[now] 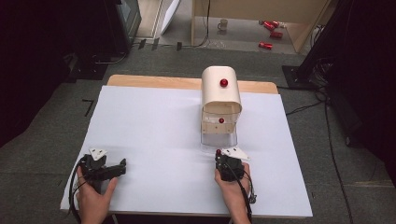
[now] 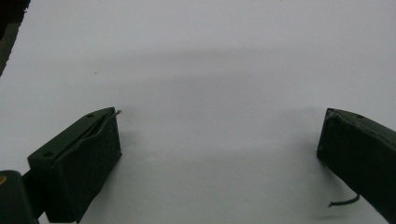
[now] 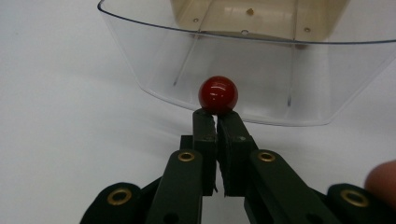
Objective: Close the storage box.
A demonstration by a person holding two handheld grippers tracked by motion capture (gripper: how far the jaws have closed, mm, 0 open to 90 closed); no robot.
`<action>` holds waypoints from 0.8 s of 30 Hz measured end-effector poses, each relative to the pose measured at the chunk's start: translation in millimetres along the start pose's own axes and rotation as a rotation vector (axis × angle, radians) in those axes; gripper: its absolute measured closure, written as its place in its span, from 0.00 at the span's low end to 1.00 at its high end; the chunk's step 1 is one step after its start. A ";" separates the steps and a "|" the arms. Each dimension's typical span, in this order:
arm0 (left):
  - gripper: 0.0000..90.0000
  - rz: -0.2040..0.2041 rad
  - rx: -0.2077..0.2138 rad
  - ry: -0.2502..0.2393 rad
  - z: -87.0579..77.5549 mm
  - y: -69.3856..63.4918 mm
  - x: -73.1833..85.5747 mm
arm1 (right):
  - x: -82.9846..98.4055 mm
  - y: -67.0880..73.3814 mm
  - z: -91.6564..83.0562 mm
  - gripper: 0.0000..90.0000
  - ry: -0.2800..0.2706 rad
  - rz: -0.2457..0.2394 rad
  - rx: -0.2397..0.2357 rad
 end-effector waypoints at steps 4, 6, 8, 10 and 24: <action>0.00 0.000 0.000 0.000 0.0 0.0 0.0 | -7.5 -1.5 4.6 0.97 -0.003 0.001 0.011; 0.00 -0.001 0.000 -0.001 0.1 0.0 -0.1 | -10.8 -2.7 6.0 0.97 -0.006 0.007 0.013; 0.00 -0.001 0.000 0.000 0.0 0.0 -0.1 | -12.8 -3.6 7.0 0.97 -0.008 0.010 0.014; 0.00 -0.001 0.000 -0.001 0.1 -0.1 -0.1 | -18.8 -6.3 9.6 0.97 -0.013 0.017 0.016; 0.00 -0.001 0.000 -0.001 0.1 0.0 -0.1 | -41.7 -12.3 23.4 0.95 -0.025 0.062 -0.011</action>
Point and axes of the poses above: each handheld gripper's, and its own axes: z roughly forward along the jaws, x roughly out of its underside, y roughly to its left, the point moved 7 cm from there along z, roughly forward along the jaws, and after that the axes turned 9 degrees about y, right-handed, at the moved point
